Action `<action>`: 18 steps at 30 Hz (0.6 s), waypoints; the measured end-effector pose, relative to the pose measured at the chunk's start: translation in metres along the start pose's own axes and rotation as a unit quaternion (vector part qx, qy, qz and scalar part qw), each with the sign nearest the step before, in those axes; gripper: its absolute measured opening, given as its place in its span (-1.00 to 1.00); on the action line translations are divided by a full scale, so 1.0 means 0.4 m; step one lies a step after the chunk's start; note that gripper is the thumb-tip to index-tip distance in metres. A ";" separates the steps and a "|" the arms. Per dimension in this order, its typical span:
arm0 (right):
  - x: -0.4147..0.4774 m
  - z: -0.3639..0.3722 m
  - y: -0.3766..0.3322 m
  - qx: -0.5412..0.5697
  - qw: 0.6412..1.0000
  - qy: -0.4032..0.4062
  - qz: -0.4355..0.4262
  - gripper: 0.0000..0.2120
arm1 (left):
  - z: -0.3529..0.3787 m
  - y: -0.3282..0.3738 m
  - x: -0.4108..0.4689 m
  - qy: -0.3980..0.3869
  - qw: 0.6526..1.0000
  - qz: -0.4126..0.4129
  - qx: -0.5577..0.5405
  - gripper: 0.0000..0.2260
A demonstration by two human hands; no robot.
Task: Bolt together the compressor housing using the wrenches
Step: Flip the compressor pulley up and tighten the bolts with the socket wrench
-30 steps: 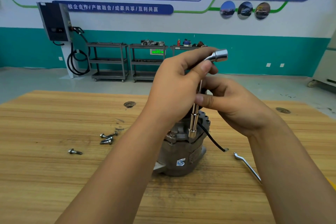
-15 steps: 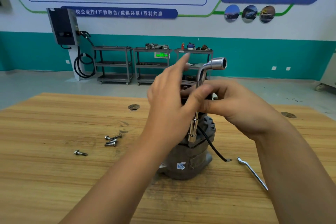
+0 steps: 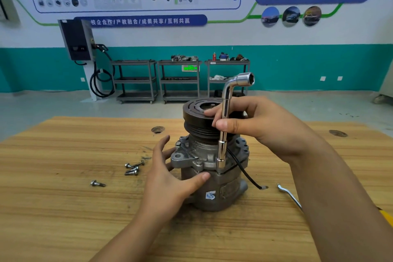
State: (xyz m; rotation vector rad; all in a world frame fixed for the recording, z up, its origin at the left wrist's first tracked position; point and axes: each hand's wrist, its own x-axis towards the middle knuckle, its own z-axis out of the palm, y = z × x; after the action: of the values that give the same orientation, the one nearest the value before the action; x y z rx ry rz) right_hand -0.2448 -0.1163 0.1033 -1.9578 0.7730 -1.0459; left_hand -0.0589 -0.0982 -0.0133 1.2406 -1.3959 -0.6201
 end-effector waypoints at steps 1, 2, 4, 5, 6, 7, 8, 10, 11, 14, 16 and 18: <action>0.001 0.000 0.000 -0.003 1.000 0.003 -0.002 -0.88 | -0.003 -0.010 0.005 -0.003 1.000 0.000 -0.009 -0.15; 0.000 0.001 -0.002 -0.003 1.000 0.007 -0.002 -0.89 | -0.008 -0.019 0.011 -0.008 1.000 -0.002 -0.020 -0.18; -0.003 0.004 -0.011 -0.021 1.000 0.018 -0.009 -0.93 | -0.017 -0.031 0.024 -0.031 0.999 -0.011 -0.043 -0.24; -0.003 0.006 -0.015 -0.045 0.998 0.027 -0.018 -0.88 | -0.020 -0.036 0.029 -0.047 0.997 -0.015 -0.056 -0.28; -0.002 0.011 -0.018 -0.072 0.996 0.036 -0.026 -0.84 | -0.022 -0.039 0.032 -0.065 0.995 -0.018 -0.074 -0.34; 0.000 0.016 -0.017 -0.096 0.994 0.048 -0.031 -0.84 | -0.022 -0.042 0.033 -0.079 0.992 -0.020 -0.094 -0.39; 0.003 0.023 -0.016 -0.111 0.991 0.060 -0.033 -0.88 | -0.021 -0.042 0.033 -0.090 0.990 -0.022 -0.110 -0.44; 0.008 0.038 -0.012 -0.125 0.988 0.088 -0.037 -0.92 | -0.020 -0.047 0.032 -0.097 0.987 -0.022 -0.128 -0.49; 0.011 0.047 -0.010 -0.123 0.986 0.103 -0.043 -0.91 | -0.019 -0.048 0.032 -0.096 0.986 -0.020 -0.133 -0.51; 0.018 0.059 -0.017 -0.061 0.980 0.165 -0.088 -0.94 | -0.019 -0.048 0.031 -0.098 0.984 -0.008 -0.146 -0.66; 0.017 0.053 -0.031 -0.008 0.972 0.199 -0.121 -0.93 | -0.020 -0.048 0.032 -0.102 0.985 -0.003 -0.142 -0.72; 0.013 0.042 -0.039 0.024 0.967 0.210 -0.139 -0.88 | -0.022 -0.053 0.037 -0.099 0.986 -0.002 -0.135 -0.74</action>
State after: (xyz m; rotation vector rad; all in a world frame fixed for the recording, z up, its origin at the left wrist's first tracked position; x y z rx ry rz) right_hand -0.2255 -0.1063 0.1125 -1.8598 0.6948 -1.6696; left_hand -0.0412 -0.1161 -0.0244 0.9873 -1.4166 -0.9238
